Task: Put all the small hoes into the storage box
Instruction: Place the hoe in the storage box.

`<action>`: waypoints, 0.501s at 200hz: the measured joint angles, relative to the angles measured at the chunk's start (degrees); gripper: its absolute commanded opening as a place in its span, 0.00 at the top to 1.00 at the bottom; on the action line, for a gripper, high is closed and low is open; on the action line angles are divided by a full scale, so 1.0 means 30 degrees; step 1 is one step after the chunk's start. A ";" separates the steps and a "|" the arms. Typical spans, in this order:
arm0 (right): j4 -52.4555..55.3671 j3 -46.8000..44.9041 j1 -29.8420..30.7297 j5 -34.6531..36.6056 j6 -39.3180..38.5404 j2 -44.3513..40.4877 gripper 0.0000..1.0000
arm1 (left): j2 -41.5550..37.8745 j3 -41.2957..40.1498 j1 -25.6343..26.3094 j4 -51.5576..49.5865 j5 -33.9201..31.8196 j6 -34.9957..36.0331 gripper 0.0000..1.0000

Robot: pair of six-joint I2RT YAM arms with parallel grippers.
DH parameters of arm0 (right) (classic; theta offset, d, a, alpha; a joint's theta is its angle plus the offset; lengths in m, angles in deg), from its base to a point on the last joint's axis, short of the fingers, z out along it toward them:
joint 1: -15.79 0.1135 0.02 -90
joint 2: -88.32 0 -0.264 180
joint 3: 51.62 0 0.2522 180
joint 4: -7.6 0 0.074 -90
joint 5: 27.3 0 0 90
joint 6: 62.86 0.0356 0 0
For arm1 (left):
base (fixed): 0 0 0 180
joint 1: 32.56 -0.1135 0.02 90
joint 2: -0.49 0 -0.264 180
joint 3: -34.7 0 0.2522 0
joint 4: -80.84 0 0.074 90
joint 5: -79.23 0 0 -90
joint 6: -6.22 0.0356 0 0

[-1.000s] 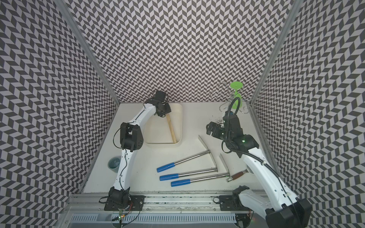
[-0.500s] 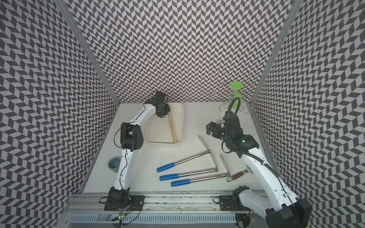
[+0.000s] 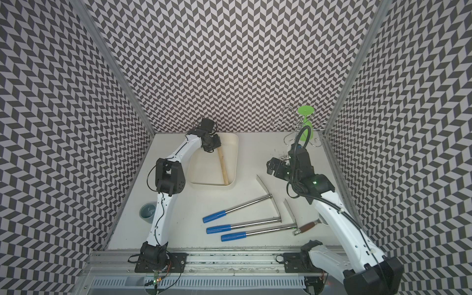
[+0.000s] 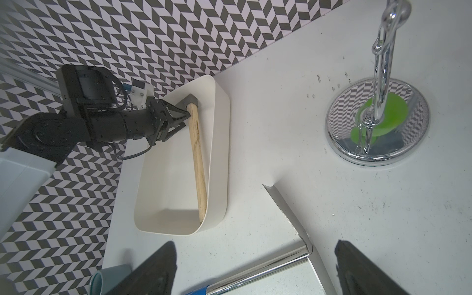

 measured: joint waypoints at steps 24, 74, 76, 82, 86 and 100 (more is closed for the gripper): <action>0.0000 0.0000 0.0000 0.0000 0.0000 0.0000 0.03 | -0.0029 -0.0015 0.0066 0.0087 0.0153 -0.0044 0.63; 0.0000 0.0000 0.0000 0.0000 -0.0007 0.0000 0.03 | 0.0262 -0.0226 0.0080 0.0240 0.0583 -0.0109 0.76; 0.0000 0.0000 0.0000 -0.0007 -0.0007 0.0000 0.03 | 0.0277 -0.0226 0.0080 0.0240 0.0568 -0.0124 0.78; 0.0000 0.0000 0.0000 0.0000 -0.0007 0.0000 0.03 | 0.0306 -0.0226 0.0080 0.0277 0.0612 -0.0131 0.80; 0.0000 0.0000 0.0000 0.0000 -0.0007 0.0000 0.03 | 0.0306 -0.0226 0.0080 0.0277 0.0539 -0.0095 0.82; 0.0000 0.0000 0.0000 0.0000 -0.0007 0.0000 0.03 | 0.0313 -0.0233 0.0044 0.0488 0.0656 -0.0117 0.86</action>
